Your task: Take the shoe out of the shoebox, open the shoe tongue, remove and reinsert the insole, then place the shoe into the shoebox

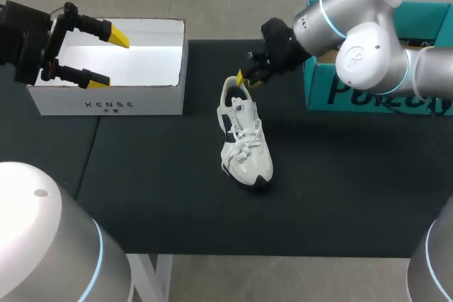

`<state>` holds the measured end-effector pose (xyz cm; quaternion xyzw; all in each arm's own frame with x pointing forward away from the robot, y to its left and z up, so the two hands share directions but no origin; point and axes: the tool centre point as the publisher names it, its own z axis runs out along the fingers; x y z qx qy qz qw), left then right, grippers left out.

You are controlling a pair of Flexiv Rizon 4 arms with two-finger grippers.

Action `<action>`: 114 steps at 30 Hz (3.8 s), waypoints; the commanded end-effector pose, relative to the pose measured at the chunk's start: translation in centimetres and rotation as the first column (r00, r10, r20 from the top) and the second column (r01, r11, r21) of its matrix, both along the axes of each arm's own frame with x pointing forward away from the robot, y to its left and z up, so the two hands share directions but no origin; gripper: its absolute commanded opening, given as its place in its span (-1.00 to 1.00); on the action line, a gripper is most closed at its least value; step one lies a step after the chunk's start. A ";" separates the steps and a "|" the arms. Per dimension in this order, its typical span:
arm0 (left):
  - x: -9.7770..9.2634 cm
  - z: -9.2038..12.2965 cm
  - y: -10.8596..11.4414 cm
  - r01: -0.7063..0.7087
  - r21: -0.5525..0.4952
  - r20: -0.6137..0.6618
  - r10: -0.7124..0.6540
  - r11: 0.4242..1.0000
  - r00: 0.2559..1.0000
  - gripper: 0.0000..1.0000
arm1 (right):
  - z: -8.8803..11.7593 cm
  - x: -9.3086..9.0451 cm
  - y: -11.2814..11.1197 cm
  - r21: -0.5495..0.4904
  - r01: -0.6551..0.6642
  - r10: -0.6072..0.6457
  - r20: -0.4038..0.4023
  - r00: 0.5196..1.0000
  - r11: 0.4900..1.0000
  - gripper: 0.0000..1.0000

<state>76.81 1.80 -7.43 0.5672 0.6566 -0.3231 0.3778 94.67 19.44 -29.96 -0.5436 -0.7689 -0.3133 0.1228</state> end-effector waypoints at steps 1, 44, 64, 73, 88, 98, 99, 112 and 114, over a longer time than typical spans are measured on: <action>0.1 0.0 0.0 0.002 0.003 -0.001 -0.002 1.000 1.000 1.00 | 1.8 0.1 0.0 -0.186 0.013 -0.012 0.007 1.000 0.982 -1.00; 0.1 0.0 0.0 0.002 0.003 -0.001 -0.002 1.000 1.000 1.00 | -2.7 0.4 1.3 -0.510 0.077 -0.065 0.042 0.997 0.857 -1.00; 0.1 0.0 0.0 0.002 0.003 -0.001 -0.002 1.000 1.000 1.00 | -6.0 1.6 0.3 -0.596 0.092 -0.097 0.024 0.995 0.798 -1.00; 0.1 0.0 0.0 0.002 0.003 -0.001 -0.002 1.000 1.000 1.00 | -8.9 1.4 0.7 -0.615 0.075 -0.111 -0.021 0.994 0.785 -1.00; 0.1 0.0 0.0 0.002 0.003 -0.001 -0.002 1.000 1.000 1.00 | -9.4 -0.1 1.5 -0.601 0.043 -0.095 -0.055 0.994 0.798 -1.00; 0.1 0.0 0.0 0.002 0.003 -0.001 -0.002 1.000 1.000 1.00 | -5.6 1.0 0.6 -0.629 0.100 -0.099 0.036 0.994 0.771 -1.00; 0.1 0.0 0.0 0.002 0.003 -0.001 -0.002 1.000 1.000 1.00 | -5.9 1.1 0.5 -0.636 0.099 -0.101 0.033 0.994 0.765 -1.00; 0.1 0.0 0.0 0.002 0.003 -0.001 -0.002 1.000 1.000 1.00 | -11.0 0.5 -0.2 -0.675 0.044 -0.114 -0.059 0.992 0.736 -1.00; 0.1 0.0 0.0 0.002 0.003 -0.001 -0.002 1.000 1.000 1.00 | -11.4 0.4 0.0 -0.674 0.033 -0.106 -0.067 0.992 0.738 -1.00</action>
